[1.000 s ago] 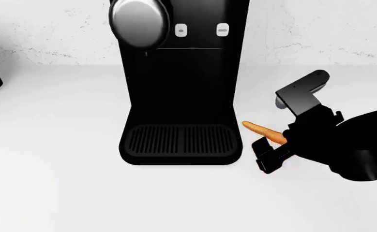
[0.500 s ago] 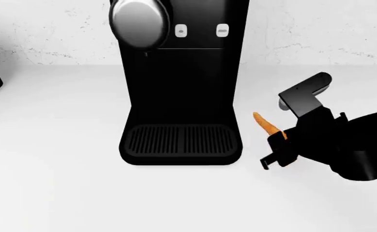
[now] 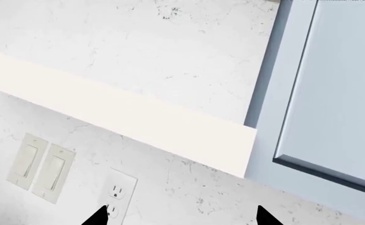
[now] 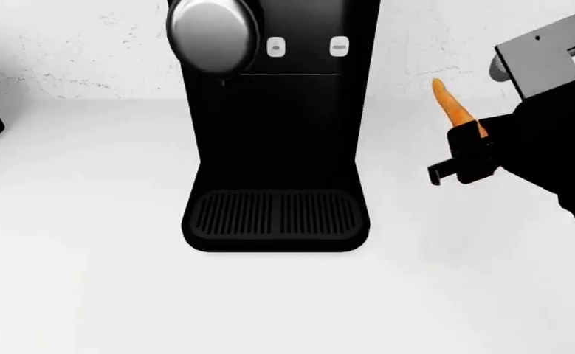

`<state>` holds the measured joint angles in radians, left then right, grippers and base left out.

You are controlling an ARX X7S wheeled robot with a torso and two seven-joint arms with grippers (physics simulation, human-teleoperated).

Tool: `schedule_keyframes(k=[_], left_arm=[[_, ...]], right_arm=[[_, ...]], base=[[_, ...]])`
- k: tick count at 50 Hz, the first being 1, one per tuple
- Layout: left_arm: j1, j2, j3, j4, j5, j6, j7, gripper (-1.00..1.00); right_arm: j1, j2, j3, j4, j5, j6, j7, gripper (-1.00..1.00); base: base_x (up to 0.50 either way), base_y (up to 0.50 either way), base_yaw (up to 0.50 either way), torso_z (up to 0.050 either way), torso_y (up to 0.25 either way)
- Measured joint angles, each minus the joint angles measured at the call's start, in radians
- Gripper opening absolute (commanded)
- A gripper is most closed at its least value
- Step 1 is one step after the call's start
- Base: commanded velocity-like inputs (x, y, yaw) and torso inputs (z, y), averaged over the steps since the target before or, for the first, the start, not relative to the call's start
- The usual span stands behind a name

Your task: Place the two vegetables and bowl onto the tray for setting up a vegetable dip station.

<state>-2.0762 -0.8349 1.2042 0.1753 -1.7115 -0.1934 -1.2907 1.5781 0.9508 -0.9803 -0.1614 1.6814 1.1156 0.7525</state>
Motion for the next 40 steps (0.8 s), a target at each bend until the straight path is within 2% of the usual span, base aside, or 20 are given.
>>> schedule_keyframes(k=[10,19,24,40], left_arm=[[0.001,-0.002,-0.006,0.001,0.000,-0.005,-0.002,1.00],[0.001,-0.001,-0.012,0.002,0.001,-0.008,-0.003,1.00],[-0.001,0.000,-0.016,0.004,0.001,-0.010,-0.004,1.00],[0.005,0.001,-0.024,0.003,0.004,-0.015,-0.006,1.00]], right_arm=[[0.224,-0.005,0.061,-0.023,0.122,0.074,0.168,-1.00],[0.357,-0.019,0.083,-0.030,0.184,0.122,0.251,-1.00],[0.405,-0.022,0.089,-0.036,0.197,0.146,0.271,-1.00],[0.462,-0.036,0.083,-0.046,0.199,0.184,0.282,-1.00]], base=[[-0.47,0.00,0.00,0.000,0.000],[-0.50,0.06,0.00,0.000,0.000],[-0.28,0.47,0.00,0.000,0.000],[0.00,0.50,0.00,0.000,0.000]])
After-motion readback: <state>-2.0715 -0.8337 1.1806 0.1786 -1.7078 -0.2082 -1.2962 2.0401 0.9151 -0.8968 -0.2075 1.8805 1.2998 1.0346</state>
